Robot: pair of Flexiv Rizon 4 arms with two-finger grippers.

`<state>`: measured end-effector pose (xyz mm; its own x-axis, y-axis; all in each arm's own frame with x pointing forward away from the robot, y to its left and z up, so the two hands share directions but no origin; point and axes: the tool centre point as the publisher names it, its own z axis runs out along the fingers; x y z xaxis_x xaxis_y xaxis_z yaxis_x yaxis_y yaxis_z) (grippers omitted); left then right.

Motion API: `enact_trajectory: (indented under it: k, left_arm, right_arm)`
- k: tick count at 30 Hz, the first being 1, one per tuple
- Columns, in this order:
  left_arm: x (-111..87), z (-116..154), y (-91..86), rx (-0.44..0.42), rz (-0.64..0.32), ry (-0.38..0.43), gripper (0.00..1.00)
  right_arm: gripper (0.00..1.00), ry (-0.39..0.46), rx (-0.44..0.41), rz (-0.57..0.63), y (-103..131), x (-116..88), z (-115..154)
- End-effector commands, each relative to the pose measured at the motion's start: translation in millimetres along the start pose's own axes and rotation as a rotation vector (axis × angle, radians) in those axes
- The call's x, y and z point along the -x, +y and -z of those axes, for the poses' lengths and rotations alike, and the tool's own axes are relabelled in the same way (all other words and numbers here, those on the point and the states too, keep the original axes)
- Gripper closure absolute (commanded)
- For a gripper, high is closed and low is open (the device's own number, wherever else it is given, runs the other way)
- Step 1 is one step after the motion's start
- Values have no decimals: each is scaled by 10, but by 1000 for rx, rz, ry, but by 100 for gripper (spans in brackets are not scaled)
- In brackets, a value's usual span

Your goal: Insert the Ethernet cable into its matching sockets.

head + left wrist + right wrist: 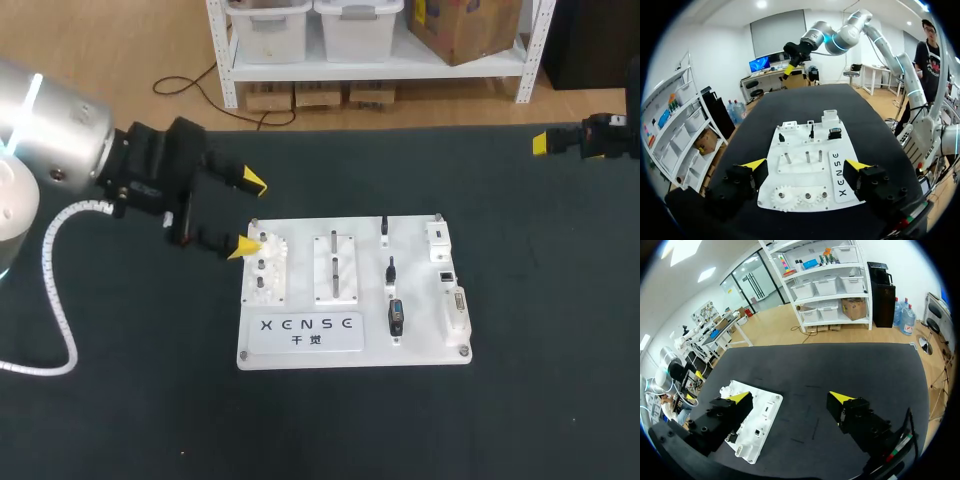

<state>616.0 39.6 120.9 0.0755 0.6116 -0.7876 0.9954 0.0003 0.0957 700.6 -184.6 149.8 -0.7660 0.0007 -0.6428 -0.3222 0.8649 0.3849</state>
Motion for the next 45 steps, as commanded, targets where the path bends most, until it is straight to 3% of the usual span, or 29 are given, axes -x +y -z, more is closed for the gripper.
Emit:
enact_trajectory:
  k: [1, 8, 24, 34, 39, 45]
  left_arm:
    - [-13, -48, -96, -1, 9, 36, 0]
    - [-133, -151, -240, -8, 70, 19, 0]
    - [-214, -274, -238, -10, 81, -9, 0]
    - [-214, -274, -238, -10, 81, -9, 0]
    - [-214, -274, -238, -10, 81, -9, 0]
    - [-214, -274, -238, -10, 81, -9, 0]
  right_arm:
    - [0, 1, 2, 1, -4, 0, 3]
    - [0, 1, 2, 1, -4, 0, 3]
    - [0, 1, 2, 1, -4, 0, 3]
    - [0, 127, -68, -8, 800, -16, -402]
    - [0, 213, -163, 3, 1139, -164, -542]
    - [0, 305, -224, -12, 1380, -420, -705]
